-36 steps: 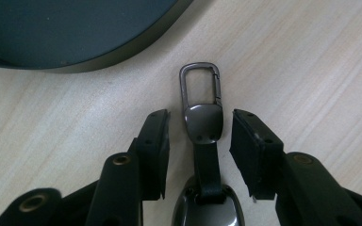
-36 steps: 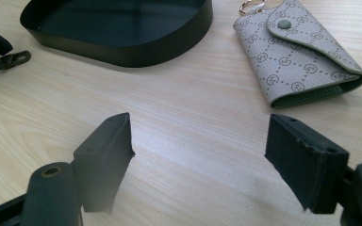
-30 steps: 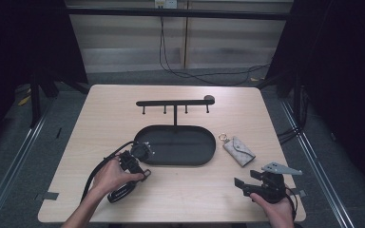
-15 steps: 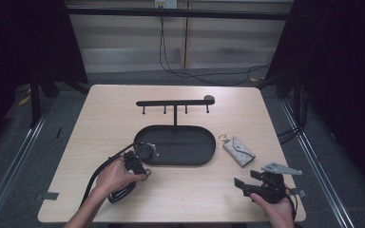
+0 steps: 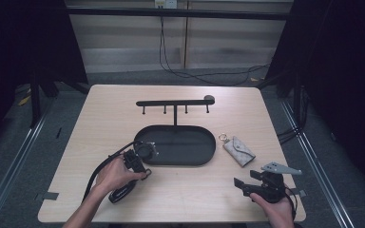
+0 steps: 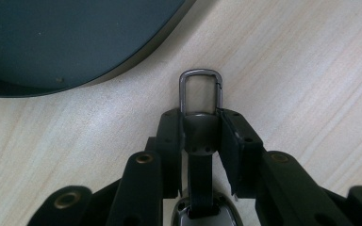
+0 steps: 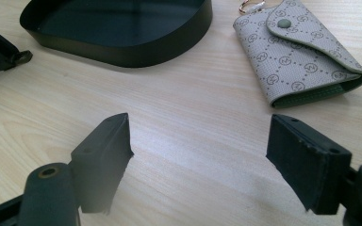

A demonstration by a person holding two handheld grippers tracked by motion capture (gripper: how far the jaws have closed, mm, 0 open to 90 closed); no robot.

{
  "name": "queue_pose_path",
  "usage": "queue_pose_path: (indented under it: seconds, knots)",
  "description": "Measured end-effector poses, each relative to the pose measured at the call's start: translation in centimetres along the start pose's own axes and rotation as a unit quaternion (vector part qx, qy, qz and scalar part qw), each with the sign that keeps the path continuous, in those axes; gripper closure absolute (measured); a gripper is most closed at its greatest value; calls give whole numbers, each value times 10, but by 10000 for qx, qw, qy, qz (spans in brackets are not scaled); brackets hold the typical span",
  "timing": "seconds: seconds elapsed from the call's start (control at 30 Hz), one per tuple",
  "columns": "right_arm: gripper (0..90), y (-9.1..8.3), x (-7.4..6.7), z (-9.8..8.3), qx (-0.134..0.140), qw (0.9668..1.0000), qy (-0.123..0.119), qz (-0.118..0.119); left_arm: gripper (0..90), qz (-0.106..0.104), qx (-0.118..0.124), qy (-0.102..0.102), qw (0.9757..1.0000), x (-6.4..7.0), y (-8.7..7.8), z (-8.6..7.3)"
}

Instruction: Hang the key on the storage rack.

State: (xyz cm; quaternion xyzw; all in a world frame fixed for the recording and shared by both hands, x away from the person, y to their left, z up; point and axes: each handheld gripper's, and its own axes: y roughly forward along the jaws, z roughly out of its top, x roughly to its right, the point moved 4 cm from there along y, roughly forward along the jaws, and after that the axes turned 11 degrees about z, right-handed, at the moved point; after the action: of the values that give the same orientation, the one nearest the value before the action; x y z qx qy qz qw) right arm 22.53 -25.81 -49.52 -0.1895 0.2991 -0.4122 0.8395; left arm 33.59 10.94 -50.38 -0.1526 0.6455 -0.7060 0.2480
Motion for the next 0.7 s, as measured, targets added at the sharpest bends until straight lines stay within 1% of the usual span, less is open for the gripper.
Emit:
queue_pose_path:
  seconds: [0.13, 0.17, 0.2, 0.23, 0.33, 0.37, 0.4, 0.47, 0.5, 0.6, 0.7]
  knots:
    - [221, 0, 0, 0, 6, 10000, 12, 2, 705, 33, -119, -45, 9999, -1, -3, 0]
    - [221, 0, 0, 0, 9, 10000, 11, 7, 705, 60, -97, -110, 9999, -2, -5, 0]
    - [221, 0, 0, 0, 8, 10000, 9, 5, 705, 60, -97, -110, 9999, -2, -5, 0]
    - [221, 0, 0, 0, 9, 10000, 14, 7, 705, 60, -63, -153, 9998, -2, -9, 1]
    - [221, 0, 0, 0, 10, 10000, 23, 1, 705, 54, -8, -126, 9999, -3, -14, 0]
    - [219, 0, 1, 0, 15, 10000, 29, -21, 705, -23, 20, -120, 9999, -3, -18, 0]
    - [216, -1, 1, 0, 19, 10000, 35, -30, 705, -35, 46, -63, 10000, -4, -20, -1]
    - [216, -1, 1, 0, 23, 10000, 46, -22, 705, -54, 57, -103, 9999, -4, -21, -1]
    - [217, -1, 2, 0, 24, 10000, 50, -19, 705, -39, 114, -111, 9999, -4, -24, -1]
    - [216, 0, 2, 0, 26, 10000, 52, -16, 705, 8, 85, -134, 9999, -6, -28, -2]
    - [216, 0, 2, 0, 25, 10000, 60, -19, 705, -16, 112, -118, 9999, -6, -32, -2]
